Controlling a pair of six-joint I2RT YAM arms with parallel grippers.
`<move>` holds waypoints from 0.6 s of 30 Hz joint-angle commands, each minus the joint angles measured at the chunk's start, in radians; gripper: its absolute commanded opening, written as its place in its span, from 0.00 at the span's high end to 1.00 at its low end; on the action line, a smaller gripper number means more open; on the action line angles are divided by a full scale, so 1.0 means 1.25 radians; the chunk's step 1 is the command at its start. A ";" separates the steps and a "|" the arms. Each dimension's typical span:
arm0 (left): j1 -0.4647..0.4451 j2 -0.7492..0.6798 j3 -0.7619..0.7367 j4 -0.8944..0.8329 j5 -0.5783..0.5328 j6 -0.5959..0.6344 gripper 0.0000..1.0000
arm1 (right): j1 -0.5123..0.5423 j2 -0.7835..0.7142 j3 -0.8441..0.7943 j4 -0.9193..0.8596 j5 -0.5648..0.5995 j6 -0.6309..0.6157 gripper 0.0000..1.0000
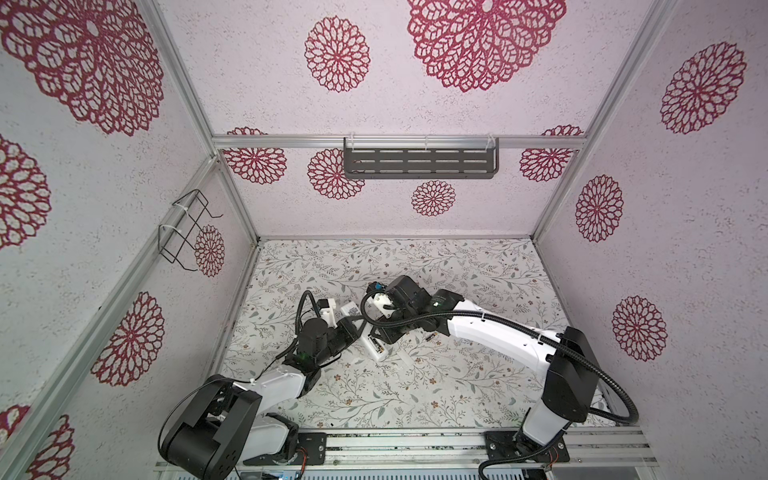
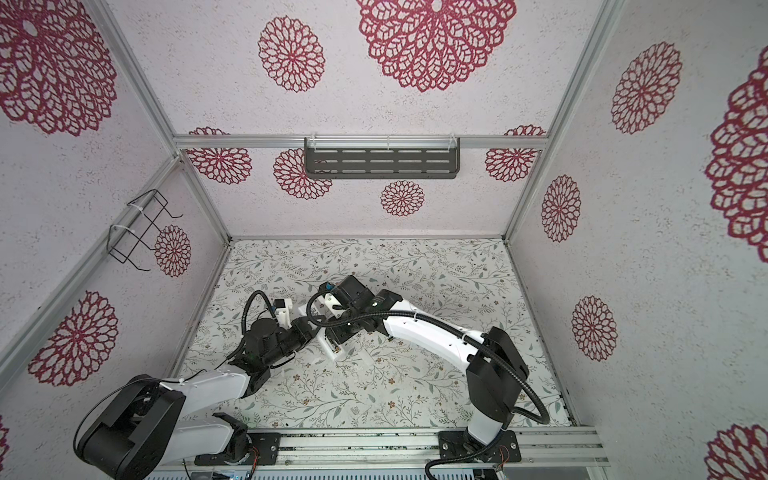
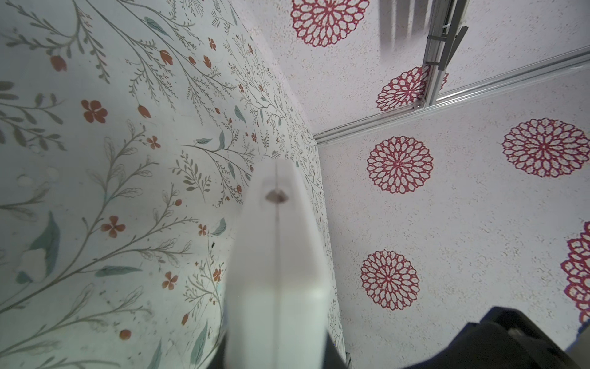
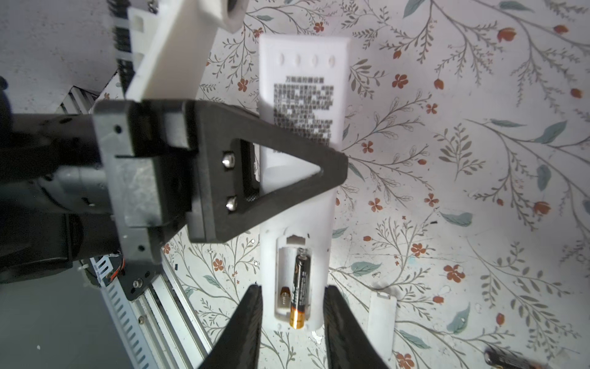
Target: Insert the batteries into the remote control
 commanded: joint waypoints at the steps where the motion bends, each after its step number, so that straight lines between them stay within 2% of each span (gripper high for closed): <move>1: 0.005 -0.053 0.031 -0.066 0.037 0.028 0.99 | 0.003 -0.084 -0.025 -0.023 0.025 -0.101 0.66; 7: 0.009 -0.131 0.087 -0.250 0.089 0.083 0.99 | 0.012 -0.256 -0.164 0.062 -0.004 -0.256 0.67; 10: 0.010 -0.159 0.108 -0.315 0.105 0.098 0.99 | 0.015 -0.331 -0.227 0.106 -0.037 -0.309 0.64; 18: 0.010 -0.156 0.123 -0.316 0.165 0.086 0.99 | 0.025 -0.391 -0.275 0.090 -0.071 -0.434 0.62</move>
